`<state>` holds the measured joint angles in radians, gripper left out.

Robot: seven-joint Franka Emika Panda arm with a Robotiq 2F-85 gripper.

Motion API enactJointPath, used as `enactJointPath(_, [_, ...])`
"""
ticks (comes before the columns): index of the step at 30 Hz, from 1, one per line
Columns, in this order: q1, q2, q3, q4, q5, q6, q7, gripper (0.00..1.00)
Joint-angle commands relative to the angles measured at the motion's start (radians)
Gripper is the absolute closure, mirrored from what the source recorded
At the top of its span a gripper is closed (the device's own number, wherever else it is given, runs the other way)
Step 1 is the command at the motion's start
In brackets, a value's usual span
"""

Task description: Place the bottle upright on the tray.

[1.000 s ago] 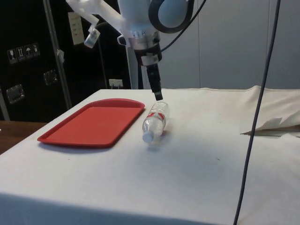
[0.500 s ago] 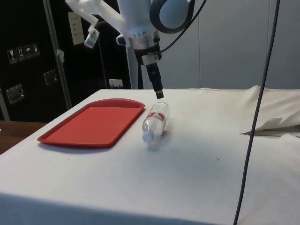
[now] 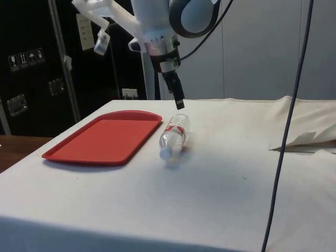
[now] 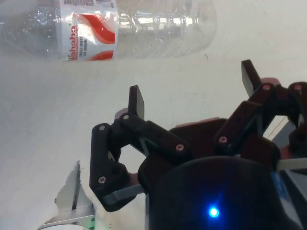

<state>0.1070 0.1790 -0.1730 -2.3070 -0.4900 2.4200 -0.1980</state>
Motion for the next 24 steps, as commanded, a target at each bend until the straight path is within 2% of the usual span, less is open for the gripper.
enactJointPath(1, [0.001, 0.0, -0.002, 0.0, -0.017, 0.007, -0.003, 0.0])
enactJointPath(14, [0.005, 0.0, 0.007, 0.0, -0.051, 0.006, -0.04, 0.0])
enactJointPath(15, [0.003, 0.0, 0.008, 0.001, -0.039, 0.0, -0.042, 0.0])
enactJointPath(20, [0.006, -0.001, 0.01, 0.0, -0.064, 0.007, -0.059, 0.0])
enactJointPath(24, [0.005, 0.0, 0.015, 0.001, -0.057, 0.001, -0.071, 0.0])
